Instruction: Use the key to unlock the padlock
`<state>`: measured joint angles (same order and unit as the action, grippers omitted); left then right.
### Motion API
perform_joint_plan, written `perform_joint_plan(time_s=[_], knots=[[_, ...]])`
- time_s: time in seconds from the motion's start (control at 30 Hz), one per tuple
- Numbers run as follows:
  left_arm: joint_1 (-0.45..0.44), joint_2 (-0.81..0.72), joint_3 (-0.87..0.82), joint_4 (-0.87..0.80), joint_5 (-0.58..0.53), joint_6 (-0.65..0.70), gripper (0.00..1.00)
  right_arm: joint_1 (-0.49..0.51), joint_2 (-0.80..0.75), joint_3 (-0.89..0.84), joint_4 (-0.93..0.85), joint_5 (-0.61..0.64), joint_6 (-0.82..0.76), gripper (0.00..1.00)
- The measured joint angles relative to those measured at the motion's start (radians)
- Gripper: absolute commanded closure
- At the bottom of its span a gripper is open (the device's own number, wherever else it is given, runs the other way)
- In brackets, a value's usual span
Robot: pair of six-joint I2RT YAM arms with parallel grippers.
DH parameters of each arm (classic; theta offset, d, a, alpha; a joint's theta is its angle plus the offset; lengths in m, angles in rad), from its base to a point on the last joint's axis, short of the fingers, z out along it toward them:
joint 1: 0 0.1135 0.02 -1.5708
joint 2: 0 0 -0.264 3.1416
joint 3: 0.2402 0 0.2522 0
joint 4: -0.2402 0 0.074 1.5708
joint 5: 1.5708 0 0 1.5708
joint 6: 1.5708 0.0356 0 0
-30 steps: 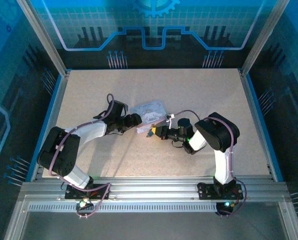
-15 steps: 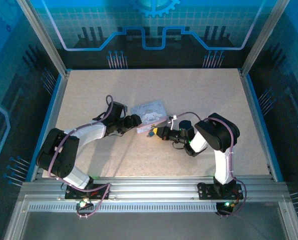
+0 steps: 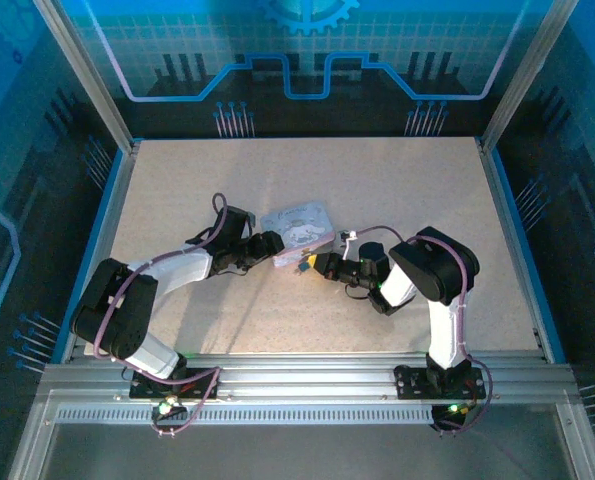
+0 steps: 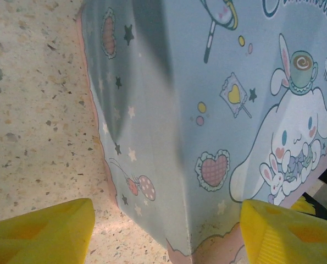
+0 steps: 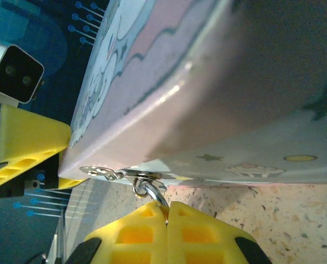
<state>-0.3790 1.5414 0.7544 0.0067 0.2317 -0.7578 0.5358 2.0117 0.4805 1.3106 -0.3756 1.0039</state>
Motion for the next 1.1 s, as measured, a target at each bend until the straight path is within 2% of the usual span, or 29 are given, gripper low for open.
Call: perform_joint_plan(time_s=[1.1], knots=[[-0.011,0.0,-0.019,0.041,0.0,-0.005,0.29,-0.007,-0.005,-0.025,0.033,0.036,0.1,1.0]])
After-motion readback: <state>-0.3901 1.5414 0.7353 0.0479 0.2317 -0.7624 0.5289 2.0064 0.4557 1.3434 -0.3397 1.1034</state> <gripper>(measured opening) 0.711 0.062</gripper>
